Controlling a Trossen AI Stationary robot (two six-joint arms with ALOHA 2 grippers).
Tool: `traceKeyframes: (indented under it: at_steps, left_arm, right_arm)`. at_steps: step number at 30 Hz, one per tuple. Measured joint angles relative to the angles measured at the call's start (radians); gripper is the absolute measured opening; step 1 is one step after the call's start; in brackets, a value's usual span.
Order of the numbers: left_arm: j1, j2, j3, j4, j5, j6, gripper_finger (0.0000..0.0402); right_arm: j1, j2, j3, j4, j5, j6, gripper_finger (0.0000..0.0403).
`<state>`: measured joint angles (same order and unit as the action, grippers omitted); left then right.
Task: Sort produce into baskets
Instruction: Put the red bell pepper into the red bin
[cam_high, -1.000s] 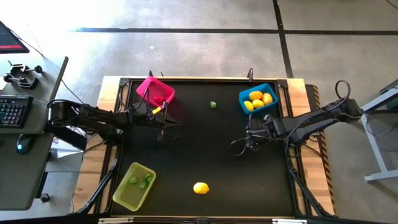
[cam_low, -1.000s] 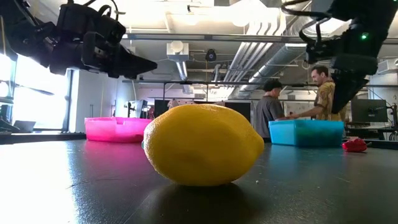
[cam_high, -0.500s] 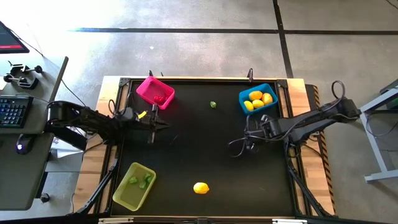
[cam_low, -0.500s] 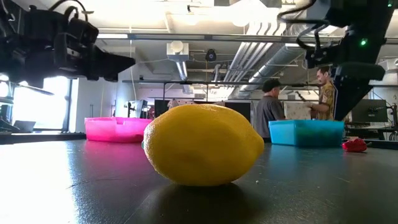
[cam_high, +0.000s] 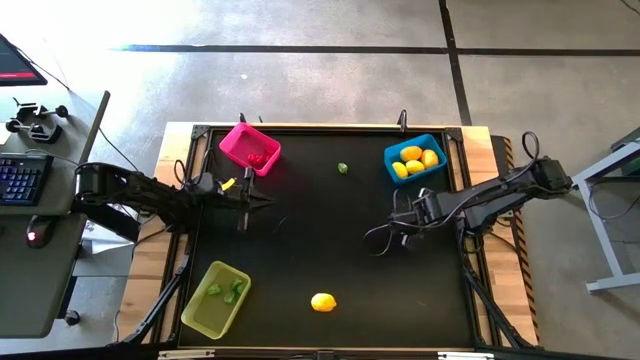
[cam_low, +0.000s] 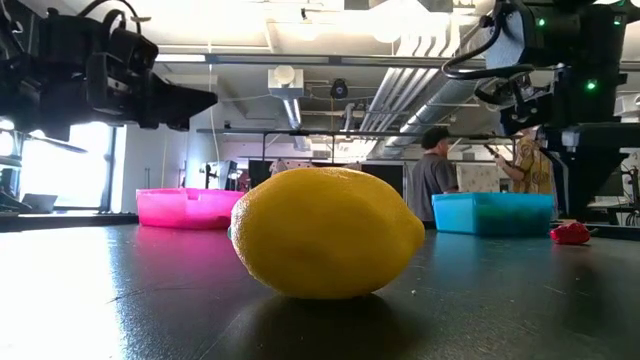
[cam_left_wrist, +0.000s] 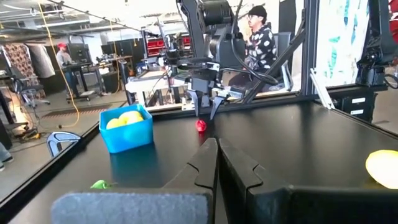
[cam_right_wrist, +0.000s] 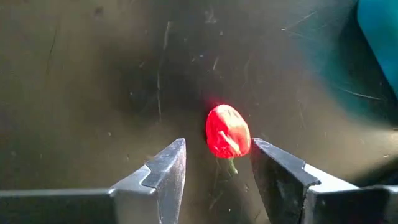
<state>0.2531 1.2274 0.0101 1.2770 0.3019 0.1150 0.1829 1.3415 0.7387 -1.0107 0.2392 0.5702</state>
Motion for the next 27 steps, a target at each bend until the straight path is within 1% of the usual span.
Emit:
traceKeyframes:
  at_steps: [3, 7, 10, 15, 20, 27]
  left_arm:
    - [0.000, -0.002, 0.000, 0.000, 0.000, 0.000, 0.0000]
    - [0.000, -0.002, 0.000, -0.010, 0.000, 0.000, 0.0000]
    - [0.000, -0.002, 0.000, -0.028, 0.000, 0.001, 0.0000]
    - [0.000, -0.002, 0.001, -0.033, 0.000, 0.002, 0.0000]
    - [0.000, -0.002, 0.001, -0.056, -0.001, 0.018, 0.0000]
    - [0.000, -0.002, 0.001, -0.058, -0.001, 0.018, 0.0000]
  right_arm:
    - [0.000, 0.000, 0.000, -0.002, -0.003, -0.047, 0.0172]
    - [0.000, 0.000, 0.000, -0.015, 0.058, -0.082, 0.0172]
    - [-0.013, 0.000, 0.000, -0.019, 0.065, -0.115, 0.0171]
    - [-0.069, 0.000, 0.000, -0.013, 0.030, -0.153, 0.0156]
    - [-0.115, 0.000, 0.000, 0.032, 0.002, -0.196, 0.0136]
    - [-0.140, 0.000, 0.000, 0.040, -0.037, -0.213, 0.0134]
